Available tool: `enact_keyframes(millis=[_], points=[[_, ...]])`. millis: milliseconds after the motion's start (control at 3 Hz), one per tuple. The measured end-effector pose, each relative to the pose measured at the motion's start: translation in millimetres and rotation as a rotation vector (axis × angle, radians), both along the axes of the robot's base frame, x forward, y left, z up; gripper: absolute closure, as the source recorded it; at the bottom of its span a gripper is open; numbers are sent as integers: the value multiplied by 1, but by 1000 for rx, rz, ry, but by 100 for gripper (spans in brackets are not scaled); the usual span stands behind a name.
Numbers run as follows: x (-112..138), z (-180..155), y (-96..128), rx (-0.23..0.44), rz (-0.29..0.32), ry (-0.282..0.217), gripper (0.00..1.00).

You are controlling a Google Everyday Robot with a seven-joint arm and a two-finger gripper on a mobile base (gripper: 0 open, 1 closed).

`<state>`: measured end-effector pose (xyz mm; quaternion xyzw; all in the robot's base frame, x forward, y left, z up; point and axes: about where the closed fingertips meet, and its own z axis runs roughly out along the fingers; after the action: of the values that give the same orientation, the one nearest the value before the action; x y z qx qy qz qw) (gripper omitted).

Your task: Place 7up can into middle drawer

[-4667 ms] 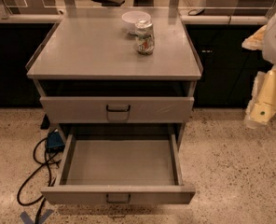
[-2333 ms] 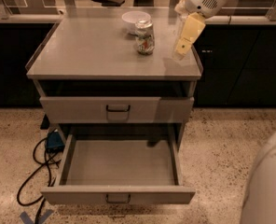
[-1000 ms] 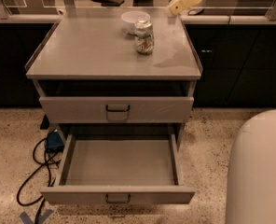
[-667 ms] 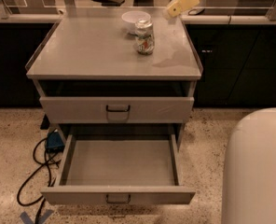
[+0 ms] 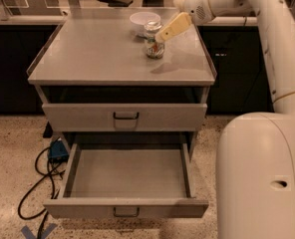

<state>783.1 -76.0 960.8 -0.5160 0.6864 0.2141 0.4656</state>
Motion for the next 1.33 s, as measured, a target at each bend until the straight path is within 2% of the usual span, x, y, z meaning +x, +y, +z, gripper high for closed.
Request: enact_keyframes(millis=[333, 1000, 1333], points=[[5, -24, 24, 29, 43, 41, 0], [7, -34, 30, 48, 60, 65, 0], [26, -56, 42, 75, 28, 98, 0]])
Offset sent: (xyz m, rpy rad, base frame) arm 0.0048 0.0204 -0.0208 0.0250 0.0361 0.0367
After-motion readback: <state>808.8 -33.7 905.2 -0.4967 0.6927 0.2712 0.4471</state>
